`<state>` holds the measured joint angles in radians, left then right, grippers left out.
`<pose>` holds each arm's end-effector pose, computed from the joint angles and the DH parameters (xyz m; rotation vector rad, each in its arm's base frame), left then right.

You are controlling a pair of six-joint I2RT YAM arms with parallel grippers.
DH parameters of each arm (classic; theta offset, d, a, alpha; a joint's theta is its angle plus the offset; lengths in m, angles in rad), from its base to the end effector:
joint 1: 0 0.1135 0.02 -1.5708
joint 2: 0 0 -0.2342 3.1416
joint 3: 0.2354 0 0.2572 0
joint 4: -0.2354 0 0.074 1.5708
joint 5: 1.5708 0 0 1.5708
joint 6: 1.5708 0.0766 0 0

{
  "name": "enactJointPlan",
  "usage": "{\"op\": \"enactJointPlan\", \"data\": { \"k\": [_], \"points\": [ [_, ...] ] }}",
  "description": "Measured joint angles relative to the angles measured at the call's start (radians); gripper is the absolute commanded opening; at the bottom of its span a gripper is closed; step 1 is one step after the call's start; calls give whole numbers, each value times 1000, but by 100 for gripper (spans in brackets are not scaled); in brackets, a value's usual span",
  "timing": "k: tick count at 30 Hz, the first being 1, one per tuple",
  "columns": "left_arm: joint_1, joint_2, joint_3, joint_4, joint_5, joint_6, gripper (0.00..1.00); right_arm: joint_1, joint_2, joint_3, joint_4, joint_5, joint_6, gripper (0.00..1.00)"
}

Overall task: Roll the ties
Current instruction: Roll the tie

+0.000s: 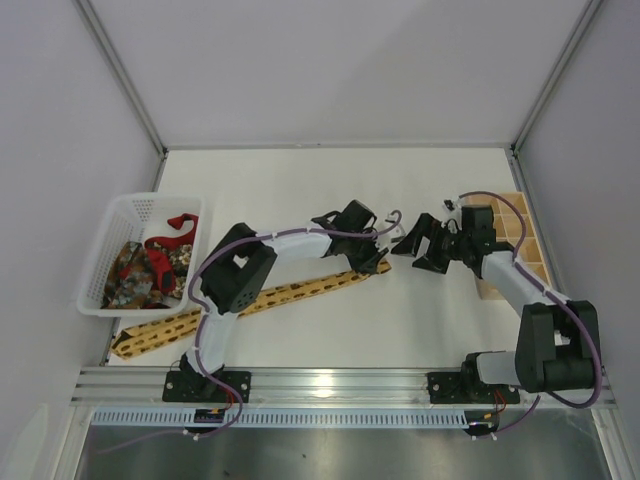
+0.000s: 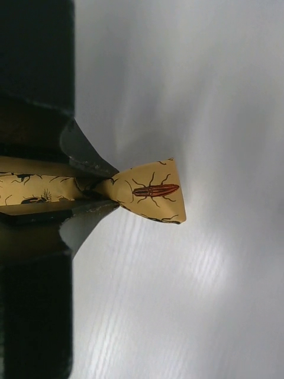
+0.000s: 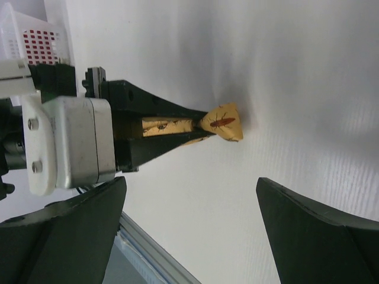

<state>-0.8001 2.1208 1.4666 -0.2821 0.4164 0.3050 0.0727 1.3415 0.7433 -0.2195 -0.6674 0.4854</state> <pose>0.3002 -0.3536 0.0925 1.4795 2.0645 -0.7229 0.2947 0.0690 0.1524 0.1692 2.4086 1.0577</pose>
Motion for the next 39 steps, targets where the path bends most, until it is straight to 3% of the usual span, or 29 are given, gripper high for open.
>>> {"op": "enactJointPlan", "data": {
  "k": [6, 13, 20, 23, 24, 27, 32, 39],
  "points": [
    [-61, -10, -35, 46, 39, -61, 26, -47, -98, -78, -70, 24, -14, 95],
    [-96, -14, -41, 64, 66, -95, 67, -136, -176, -150, -107, 66, -9, 93],
    [-90, -133, -148, 92, 8, -148, 72, -143, -166, -166, -101, 45, -19, 88],
    [-89, -244, -216, 142, -50, -192, 61, -143, -147, -176, -94, 22, -28, 85],
    [-88, -293, -247, 163, -66, -217, 35, -142, -140, -179, -90, 13, -34, 82],
    [-88, -430, -343, 246, -97, -337, 0, -141, -110, -186, -75, -12, -50, 77],
    [-89, -498, -484, 416, -90, -571, 0, -126, -65, -196, -38, -28, -49, 71],
    [-106, -340, -577, 565, -73, -834, 0, -87, -32, -200, 2, -25, -40, 70]
  ]
}}
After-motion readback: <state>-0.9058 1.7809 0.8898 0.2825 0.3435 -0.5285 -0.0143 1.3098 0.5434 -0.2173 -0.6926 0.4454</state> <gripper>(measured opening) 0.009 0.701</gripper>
